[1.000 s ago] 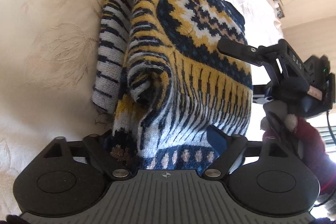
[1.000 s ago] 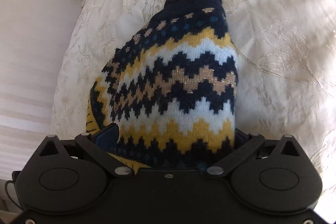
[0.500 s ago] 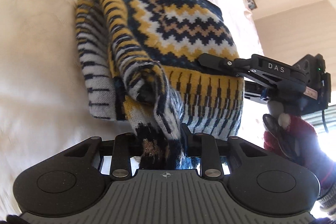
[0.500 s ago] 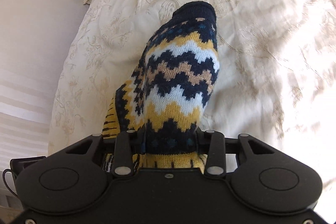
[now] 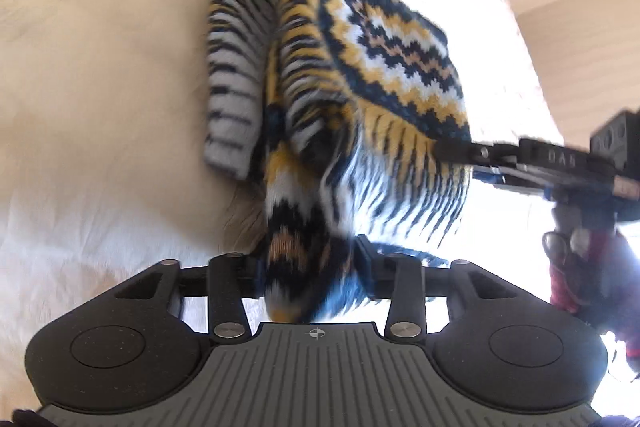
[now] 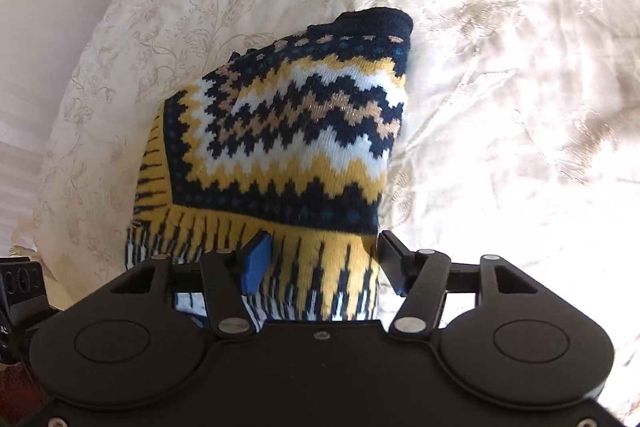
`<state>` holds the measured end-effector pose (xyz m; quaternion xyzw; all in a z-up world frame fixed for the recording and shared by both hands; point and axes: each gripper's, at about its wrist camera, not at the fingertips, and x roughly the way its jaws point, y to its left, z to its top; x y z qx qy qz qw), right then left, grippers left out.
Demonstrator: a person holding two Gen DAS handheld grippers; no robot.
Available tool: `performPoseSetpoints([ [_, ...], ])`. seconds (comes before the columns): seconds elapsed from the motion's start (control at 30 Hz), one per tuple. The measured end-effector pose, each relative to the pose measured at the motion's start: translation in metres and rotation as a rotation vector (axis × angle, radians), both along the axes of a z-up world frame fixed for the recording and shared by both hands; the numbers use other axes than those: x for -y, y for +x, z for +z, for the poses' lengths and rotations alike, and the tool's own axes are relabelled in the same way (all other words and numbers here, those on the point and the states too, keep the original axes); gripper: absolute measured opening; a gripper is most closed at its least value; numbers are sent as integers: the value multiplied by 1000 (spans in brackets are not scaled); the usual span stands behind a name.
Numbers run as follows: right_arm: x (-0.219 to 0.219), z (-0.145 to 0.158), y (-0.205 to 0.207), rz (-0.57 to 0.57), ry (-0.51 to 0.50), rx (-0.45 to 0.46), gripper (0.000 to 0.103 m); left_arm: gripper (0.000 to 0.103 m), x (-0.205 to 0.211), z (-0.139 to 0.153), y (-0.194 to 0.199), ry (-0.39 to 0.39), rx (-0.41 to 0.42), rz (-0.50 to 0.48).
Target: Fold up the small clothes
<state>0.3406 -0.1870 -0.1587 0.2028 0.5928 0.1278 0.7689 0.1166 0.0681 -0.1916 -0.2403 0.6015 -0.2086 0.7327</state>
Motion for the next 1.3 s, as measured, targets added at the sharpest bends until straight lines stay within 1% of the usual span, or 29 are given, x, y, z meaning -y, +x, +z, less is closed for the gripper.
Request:
performPoseSetpoints([
  [0.07,6,8,-9,-18,8,34,72,55,-6,11,-12,9,37,51],
  [0.1,8,11,-15,-22,9,52,73,57,-6,19,-18,28,68,68],
  [0.17,11,17,-23,-21,4,83,74,59,-9,36,-24,69,127,91],
  [0.23,15,23,-34,-18,-4,113,75,60,-8,53,-31,83,184,117],
  [0.3,18,30,-45,-25,0,139,75,62,-9,64,-27,85,219,144],
  [0.33,20,33,-47,-30,4,150,75,63,1,70,-22,86,228,154],
  [0.43,21,36,-48,-44,10,177,76,63,3,82,-12,94,251,174],
  [0.53,21,37,-44,-60,18,187,78,63,18,78,16,107,257,174],
  [0.6,21,38,-40,-68,15,196,78,63,20,74,31,104,253,169],
  [0.73,22,40,-34,-95,11,207,78,63,26,58,64,113,210,151],
  [0.83,20,40,-28,-105,2,212,78,63,30,48,82,127,195,132],
  [0.93,18,40,-22,-108,-5,215,78,61,33,38,97,114,157,117],
  [0.97,16,40,-19,-105,-7,215,78,57,34,35,100,117,141,116],
  [1.0,14,40,-16,-101,-10,215,78,45,33,32,102,123,132,115],
  [1.03,11,40,-14,-94,-13,216,78,35,32,30,103,135,131,118],
  [1.07,9,40,-11,-86,-15,219,78,12,28,29,102,151,144,130],
  [1.17,0,40,-2,-54,-12,233,78,10,9,30,91,140,148,187],
  [1.23,-7,41,5,-27,-13,245,78,8,-1,32,83,178,157,196],
  [1.3,-15,41,14,7,-14,265,71,8,-10,32,75,195,163,193],
])
